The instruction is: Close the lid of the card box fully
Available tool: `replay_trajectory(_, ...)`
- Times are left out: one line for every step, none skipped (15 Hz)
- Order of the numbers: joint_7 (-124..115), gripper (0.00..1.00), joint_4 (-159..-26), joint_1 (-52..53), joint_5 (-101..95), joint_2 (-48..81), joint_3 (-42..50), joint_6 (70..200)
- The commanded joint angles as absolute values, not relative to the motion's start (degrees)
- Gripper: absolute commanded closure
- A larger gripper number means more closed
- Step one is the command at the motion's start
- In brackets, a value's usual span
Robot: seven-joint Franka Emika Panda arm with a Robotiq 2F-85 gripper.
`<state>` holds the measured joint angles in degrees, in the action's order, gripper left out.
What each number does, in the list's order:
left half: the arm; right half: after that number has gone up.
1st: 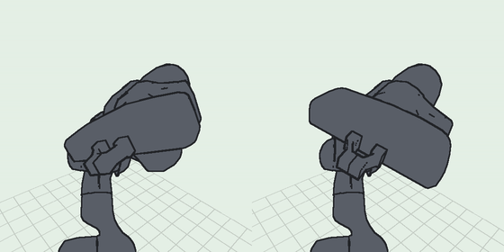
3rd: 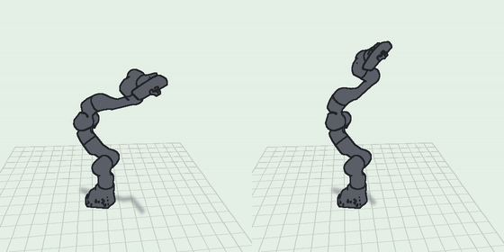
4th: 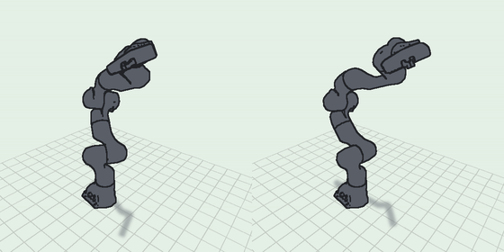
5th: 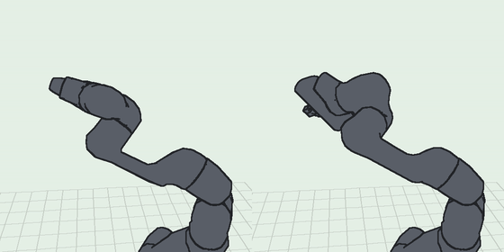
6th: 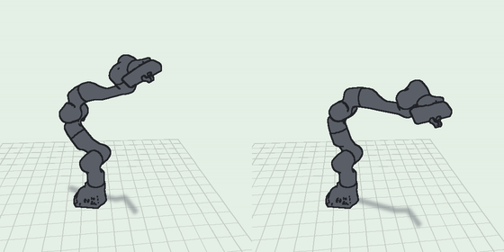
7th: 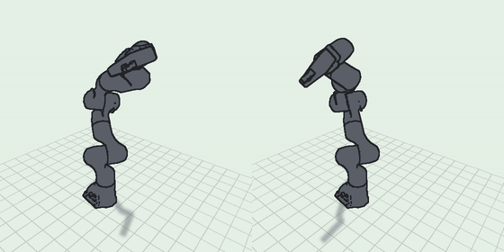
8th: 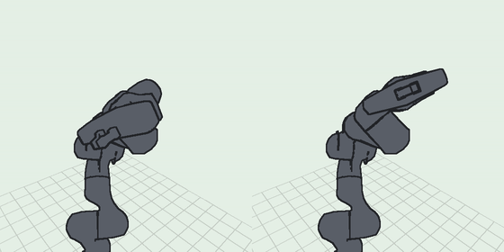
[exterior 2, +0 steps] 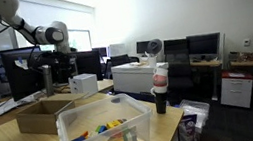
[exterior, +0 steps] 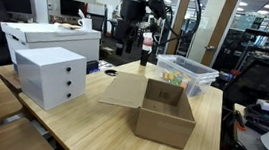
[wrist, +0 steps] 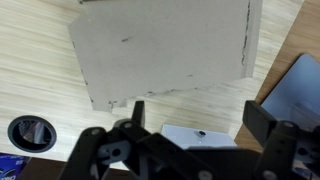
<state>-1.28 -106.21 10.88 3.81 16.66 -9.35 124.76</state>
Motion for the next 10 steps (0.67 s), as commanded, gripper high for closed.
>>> replay_trajectory(-0.76, 0.0, -98.93, 12.23, 1.78, 23.02, -9.8, 123.85)
replay_trajectory(-0.9, 0.0, -97.47, 12.64, 1.54, 24.36, -9.8, 123.71)
replay_trajectory(-1.09, 0.0, -95.86, 13.1, 1.17, 25.79, -9.76, 123.41)
replay_trajectory(-1.14, 0.0, -94.46, 13.5, 0.97, 27.04, -9.74, 123.22)
replay_trajectory(-1.26, 0.0, -92.83, 13.97, 0.78, 28.5, -9.7, 123.04)
replay_trajectory(-1.4, 0.0, -91.72, 14.33, 0.48, 29.52, -9.61, 122.81)
replay_trajectory(-1.44, 0.0, -90.52, 14.7, 0.19, 30.69, -9.52, 122.62)
replay_trajectory(-1.52, 0.0, -89.78, 14.99, -0.07, 31.43, -9.41, 122.43)
replay_trajectory(-1.65, 0.0, -88.71, 15.27, -0.27, 32.46, -9.26, 122.17)
replay_trajectory(-1.7, 0.0, -87.87, 15.48, -0.42, 33.33, -9.14, 121.8)
